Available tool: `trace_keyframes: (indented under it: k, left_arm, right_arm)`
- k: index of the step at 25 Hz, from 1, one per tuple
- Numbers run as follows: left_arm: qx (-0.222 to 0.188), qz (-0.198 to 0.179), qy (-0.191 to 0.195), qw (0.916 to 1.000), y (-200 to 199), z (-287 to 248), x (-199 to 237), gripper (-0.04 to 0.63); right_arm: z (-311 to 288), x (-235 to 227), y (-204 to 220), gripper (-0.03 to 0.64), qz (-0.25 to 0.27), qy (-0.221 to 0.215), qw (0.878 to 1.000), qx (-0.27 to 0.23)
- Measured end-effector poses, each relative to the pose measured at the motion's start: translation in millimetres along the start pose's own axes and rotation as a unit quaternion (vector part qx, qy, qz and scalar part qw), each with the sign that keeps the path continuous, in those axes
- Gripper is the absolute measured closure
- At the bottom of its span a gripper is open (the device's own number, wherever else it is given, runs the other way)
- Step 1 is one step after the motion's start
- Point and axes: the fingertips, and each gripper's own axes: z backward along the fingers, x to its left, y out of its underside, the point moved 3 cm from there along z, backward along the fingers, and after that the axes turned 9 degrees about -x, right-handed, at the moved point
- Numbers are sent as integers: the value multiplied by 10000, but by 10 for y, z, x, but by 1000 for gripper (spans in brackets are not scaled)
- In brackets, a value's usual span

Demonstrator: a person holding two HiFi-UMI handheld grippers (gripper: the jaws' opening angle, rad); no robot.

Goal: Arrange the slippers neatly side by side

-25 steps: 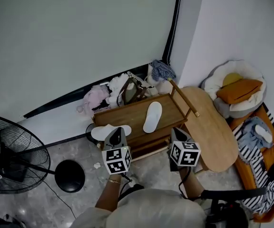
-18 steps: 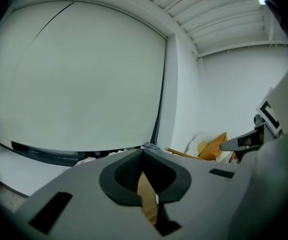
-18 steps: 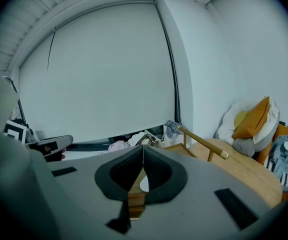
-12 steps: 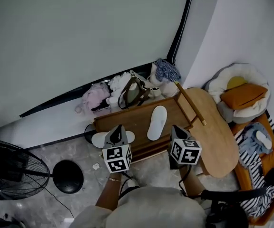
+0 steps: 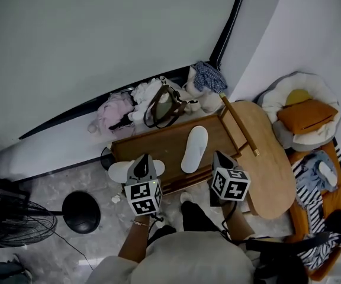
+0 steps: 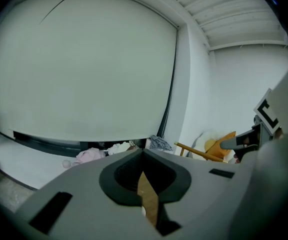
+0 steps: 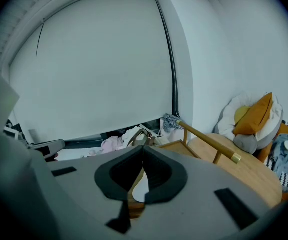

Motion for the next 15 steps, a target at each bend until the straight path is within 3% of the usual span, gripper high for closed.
trace_keyframes:
  k: [8,15]
  left_arm:
    - [-118,33,-335,9994,-34,-229,-9,588]
    - [129,92,-480,9987,107,-374,-70,588]
  right_arm:
    - [-382,-63,-183,583,179,-331,9993,-7]
    - [-581,-194,-85,583,264,-425,9983,304]
